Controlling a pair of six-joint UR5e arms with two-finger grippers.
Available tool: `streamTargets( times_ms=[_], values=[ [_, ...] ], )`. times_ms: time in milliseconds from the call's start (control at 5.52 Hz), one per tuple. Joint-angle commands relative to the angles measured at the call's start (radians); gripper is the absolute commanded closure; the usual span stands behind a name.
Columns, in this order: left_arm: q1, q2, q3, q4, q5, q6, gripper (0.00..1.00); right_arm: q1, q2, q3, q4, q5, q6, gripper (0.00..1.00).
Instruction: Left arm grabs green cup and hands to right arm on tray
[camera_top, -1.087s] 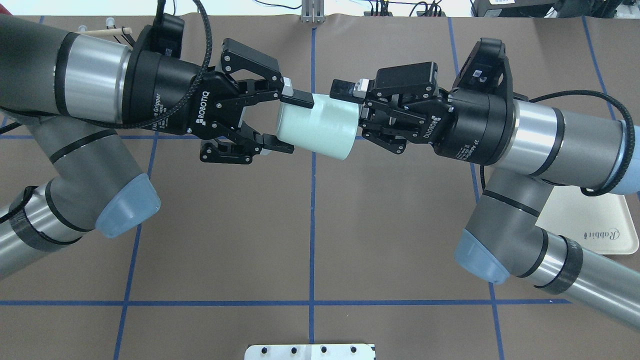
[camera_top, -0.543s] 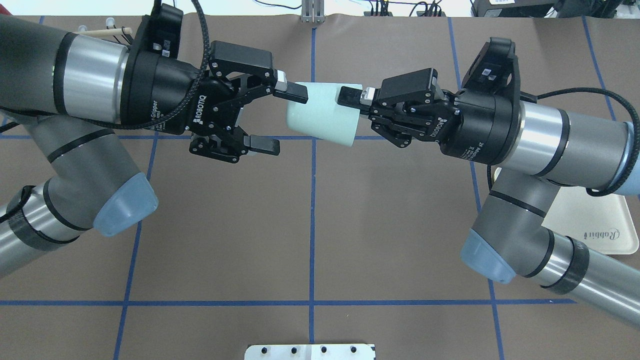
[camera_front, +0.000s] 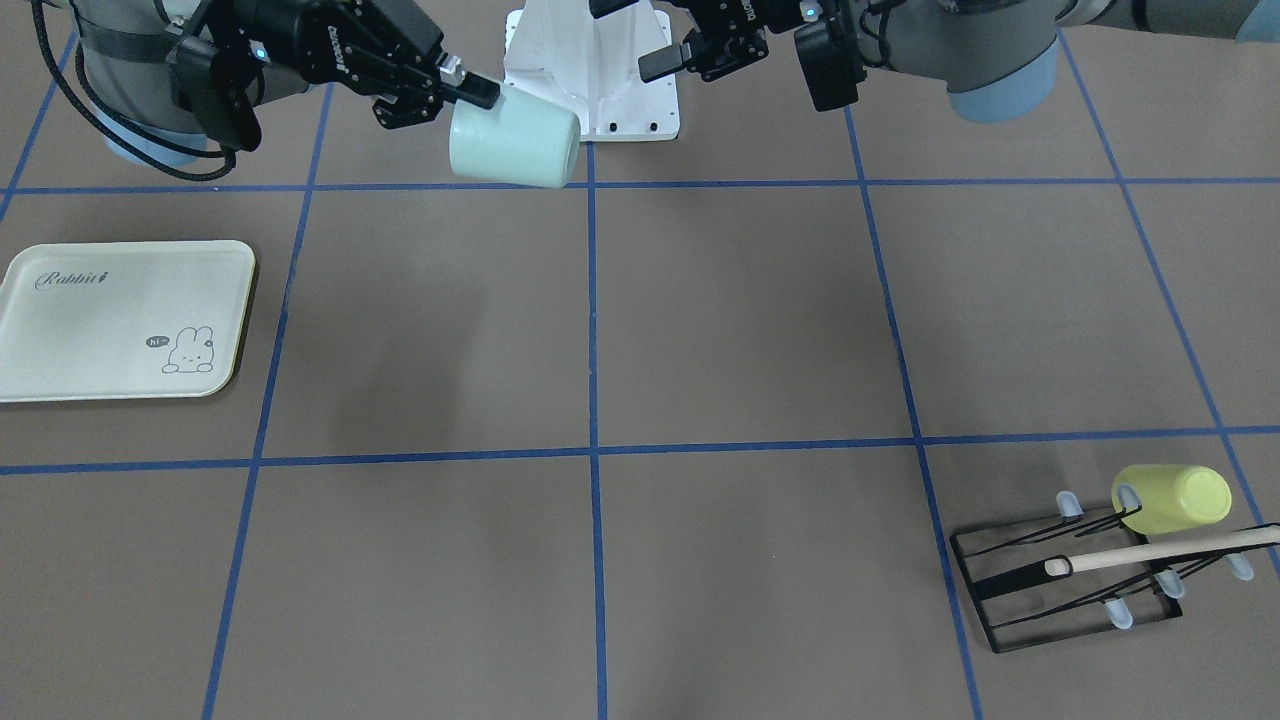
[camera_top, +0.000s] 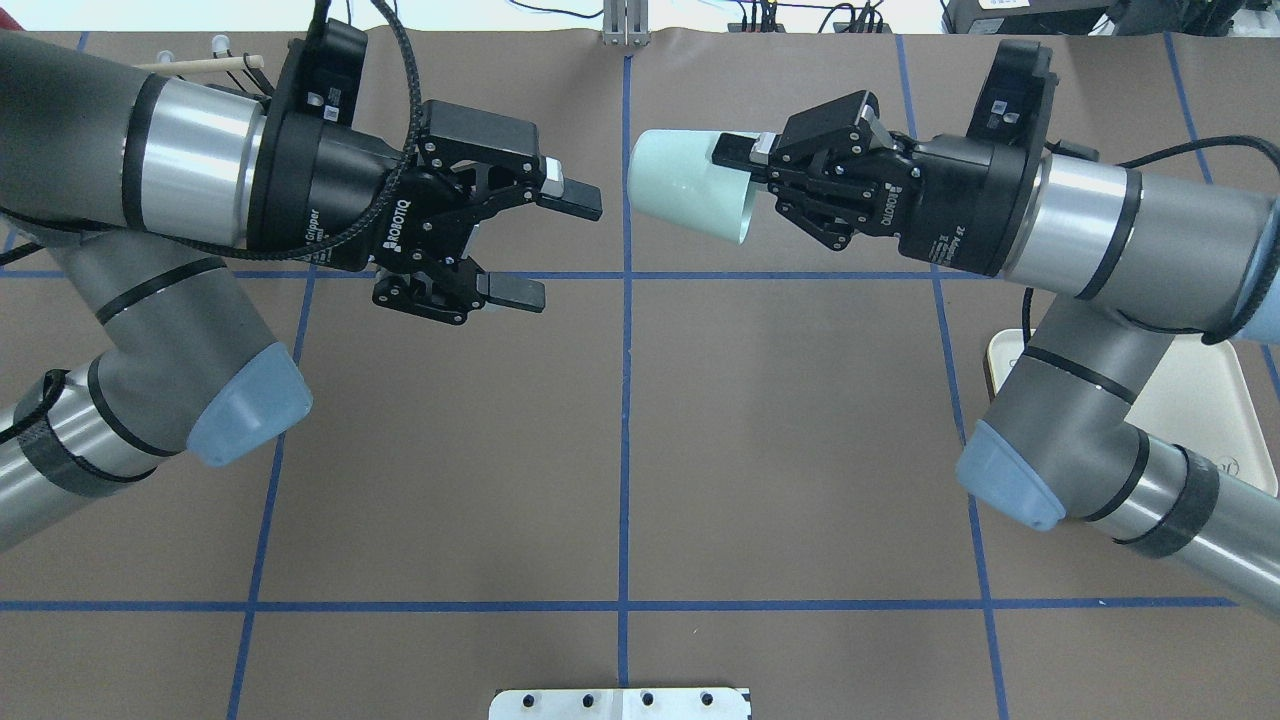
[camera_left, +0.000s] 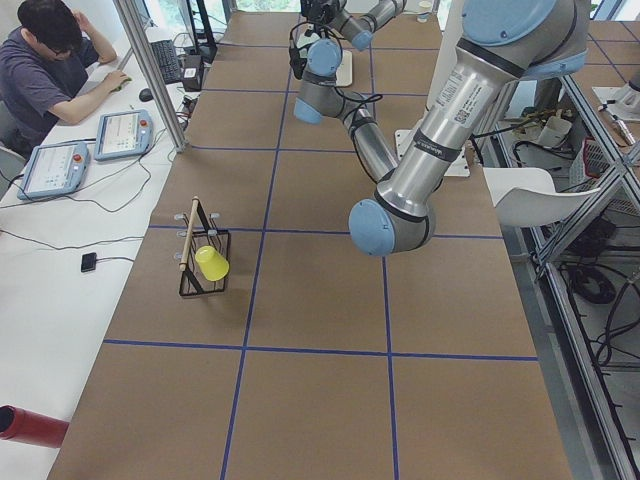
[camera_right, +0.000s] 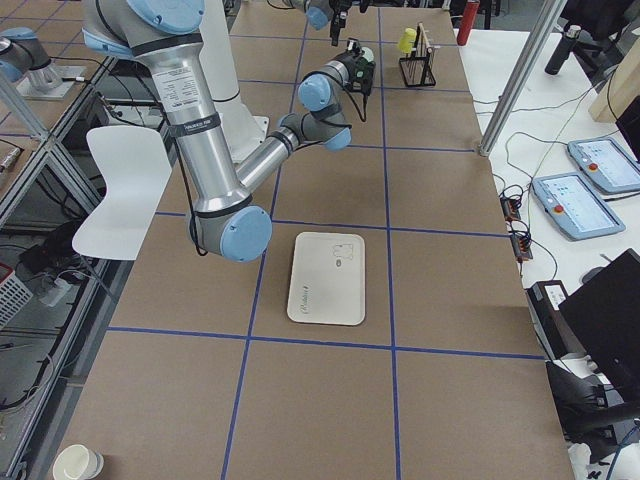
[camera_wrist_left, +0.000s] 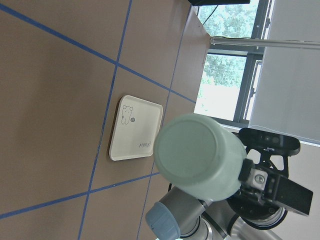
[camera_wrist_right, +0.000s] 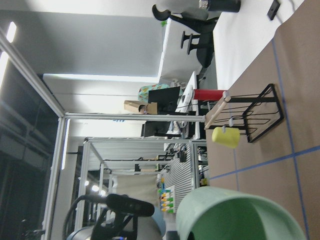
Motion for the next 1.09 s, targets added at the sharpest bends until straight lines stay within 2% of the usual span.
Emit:
streamTargets(
  times_ms=[0,362,543,725,906],
  values=[
    [-0.029,0.016,0.038,0.051,0.005,0.080,0.00,0.135,0.013,0.026,-0.357,0.192,-0.059,1.00],
    [-0.065,0.062,0.030,0.286,0.008,0.366,0.00,0.233,0.009,0.063,-0.748,0.343,-0.328,1.00],
    [-0.085,0.072,0.027,0.467,0.008,0.571,0.00,0.252,0.003,0.115,-0.977,0.348,-0.490,1.00],
    [-0.116,0.097,0.019,0.596,0.010,0.754,0.00,0.248,0.004,0.190,-1.258,0.336,-0.697,1.00],
    [-0.166,0.176,0.007,0.635,0.010,0.910,0.00,0.231,0.001,0.301,-1.563,0.266,-0.904,1.00]
  ],
)
